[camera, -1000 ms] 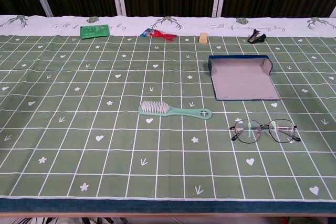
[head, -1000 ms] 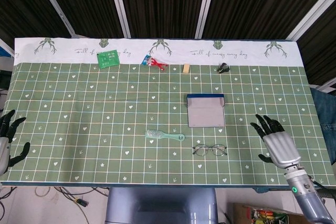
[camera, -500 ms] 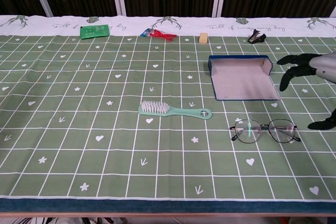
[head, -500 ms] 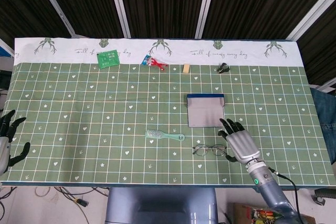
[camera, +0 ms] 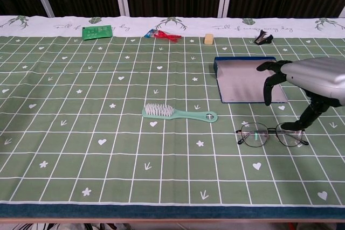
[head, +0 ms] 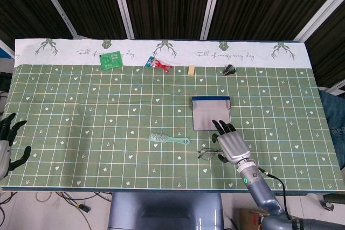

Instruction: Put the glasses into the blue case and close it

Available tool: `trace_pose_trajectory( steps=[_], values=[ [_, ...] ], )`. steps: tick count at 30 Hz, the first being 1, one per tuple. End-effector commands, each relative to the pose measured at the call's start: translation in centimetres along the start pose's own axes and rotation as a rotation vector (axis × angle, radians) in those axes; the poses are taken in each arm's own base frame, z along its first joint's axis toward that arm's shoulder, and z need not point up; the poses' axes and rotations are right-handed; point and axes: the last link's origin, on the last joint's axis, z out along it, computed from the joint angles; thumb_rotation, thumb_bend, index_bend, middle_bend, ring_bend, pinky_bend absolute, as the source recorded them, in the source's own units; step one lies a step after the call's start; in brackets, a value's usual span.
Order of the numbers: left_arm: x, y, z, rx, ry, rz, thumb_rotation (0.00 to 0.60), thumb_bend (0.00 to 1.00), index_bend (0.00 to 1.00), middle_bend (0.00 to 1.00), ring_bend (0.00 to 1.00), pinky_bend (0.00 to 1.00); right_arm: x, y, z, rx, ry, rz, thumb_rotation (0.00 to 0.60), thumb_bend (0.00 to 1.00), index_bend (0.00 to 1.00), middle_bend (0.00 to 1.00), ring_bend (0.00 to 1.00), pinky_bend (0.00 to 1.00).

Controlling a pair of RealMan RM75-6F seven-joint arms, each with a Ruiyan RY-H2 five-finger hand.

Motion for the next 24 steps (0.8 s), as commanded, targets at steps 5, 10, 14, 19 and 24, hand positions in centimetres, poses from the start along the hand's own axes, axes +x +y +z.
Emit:
trace_pose_trajectory(
  steps=[5,10,14,19,24],
  values=[
    [0.0,0.0,0.0,0.001,0.000,0.001,0.600,0.38,0.15,0.00,0.00,0.00,-0.5,-0.2,0.5,-0.027,-0.017,0.021,0.600,0.27,0.48,0.00,0.05,0.15],
    [0.0,0.0,0.0,0.002,0.001,0.000,0.600,0.38,0.15,0.00,0.00,0.00,-0.9,-0.4,0.6,-0.057,-0.005,0.045,0.600,0.35,0.49,0.00,0.06,0.15],
    [0.0,0.0,0.0,0.001,0.000,0.002,0.600,0.38,0.15,0.00,0.00,0.00,-1.4,-0.4,0.5,-0.078,-0.018,0.069,0.600,0.35,0.50,0.00,0.06,0.15],
    [0.0,0.0,0.0,0.003,0.001,0.001,0.600,0.38,0.15,0.00,0.00,0.00,-1.7,-0.7,0.5,-0.088,-0.025,0.109,0.600,0.35,0.51,0.00,0.06,0.15],
    [0.0,0.0,0.0,0.003,0.000,0.003,0.600,0.38,0.15,0.00,0.00,0.00,-2.2,-1.3,0.6,-0.080,-0.034,0.121,0.600,0.35,0.52,0.00,0.06,0.15]
  ],
)
